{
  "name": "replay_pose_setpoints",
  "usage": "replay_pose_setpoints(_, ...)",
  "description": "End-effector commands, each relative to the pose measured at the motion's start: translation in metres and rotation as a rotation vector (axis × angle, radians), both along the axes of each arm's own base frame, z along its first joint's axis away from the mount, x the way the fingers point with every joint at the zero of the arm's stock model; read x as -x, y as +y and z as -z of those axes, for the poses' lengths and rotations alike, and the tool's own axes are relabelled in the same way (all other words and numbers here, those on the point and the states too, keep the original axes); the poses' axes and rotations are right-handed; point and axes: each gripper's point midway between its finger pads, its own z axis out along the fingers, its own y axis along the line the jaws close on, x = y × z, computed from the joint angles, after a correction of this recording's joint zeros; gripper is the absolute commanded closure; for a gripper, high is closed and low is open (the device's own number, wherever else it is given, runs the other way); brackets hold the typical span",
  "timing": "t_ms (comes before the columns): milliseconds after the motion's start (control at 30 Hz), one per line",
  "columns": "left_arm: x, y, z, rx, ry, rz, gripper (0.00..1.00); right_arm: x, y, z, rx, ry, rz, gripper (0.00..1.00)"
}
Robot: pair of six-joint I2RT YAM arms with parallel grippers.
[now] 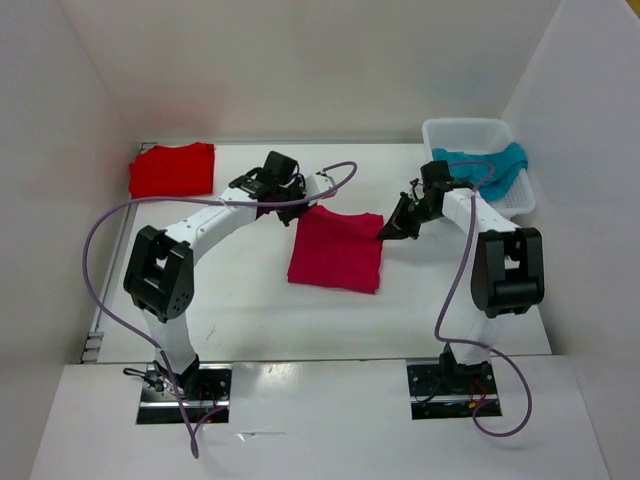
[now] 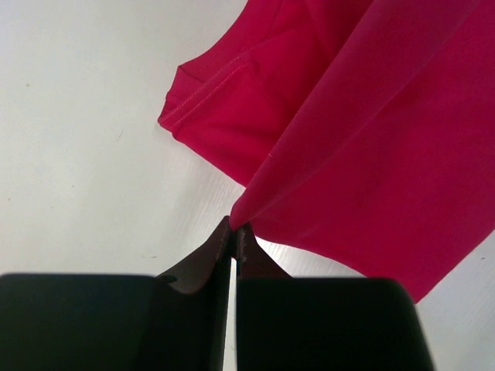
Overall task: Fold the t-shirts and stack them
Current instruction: Fold the long partially folded tshirt into a neat square
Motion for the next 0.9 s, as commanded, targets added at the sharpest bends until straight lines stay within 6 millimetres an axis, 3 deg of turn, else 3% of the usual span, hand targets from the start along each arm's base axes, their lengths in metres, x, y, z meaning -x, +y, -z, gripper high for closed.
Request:
replay_pose_setpoints(0, -0.024, 0.001, -0.008, 0.016, -0.048, -0.041, 1.00, -0.031, 0.001, -0.001, -0.059, -0.081, -0.031, 1.00)
replay_pose_setpoints(33, -0.025, 0.000, -0.011, 0.020, -0.056, -0.041, 1.00, -0.034, 0.001, 0.011, -0.055, -0.056, -0.038, 1.00)
replay_pose_setpoints(233, -0.040, 0.002, 0.007, -0.019, -0.085, -0.052, 1.00, -0.063, -0.007, 0.011, -0.015, -0.115, 0.012, 1.00)
replay_pose_setpoints(467, -0.055, 0.006, 0.026, -0.034, -0.101, -0.081, 0.96, -0.080, -0.020, 0.029, 0.045, -0.118, 0.070, 0.99)
replay_pose_setpoints(500, -0.059, 0.005, 0.021, -0.025, -0.117, -0.082, 0.95, -0.082, -0.021, 0.029, 0.055, -0.128, 0.076, 0.71)
replay_pose_setpoints(533, -0.060, 0.007, 0.029, -0.042, -0.108, -0.091, 0.93, -0.088, -0.021, 0.025, 0.050, -0.146, 0.085, 0.64)
replay_pose_setpoints(600, -0.068, 0.006, 0.032, -0.047, -0.125, -0.103, 0.74, -0.095, -0.023, 0.026, 0.060, -0.162, 0.092, 0.51)
replay_pose_setpoints(667, -0.077, 0.009, 0.027, -0.062, -0.156, -0.132, 0.44, -0.108, -0.027, 0.014, 0.084, -0.233, 0.111, 0.46)
replay_pose_setpoints(700, -0.078, 0.011, 0.025, -0.060, -0.153, -0.150, 0.38, -0.114, -0.031, 0.005, 0.108, -0.273, 0.129, 0.40)
replay_pose_setpoints(800, -0.081, 0.016, 0.007, -0.056, -0.146, -0.185, 0.26, -0.119, -0.025, -0.041, 0.156, -0.434, 0.117, 0.38)
replay_pose_setpoints(867, -0.079, 0.018, -0.003, -0.048, -0.138, -0.211, 0.24, -0.111, -0.016, -0.056, 0.195, -0.487, 0.078, 0.49)
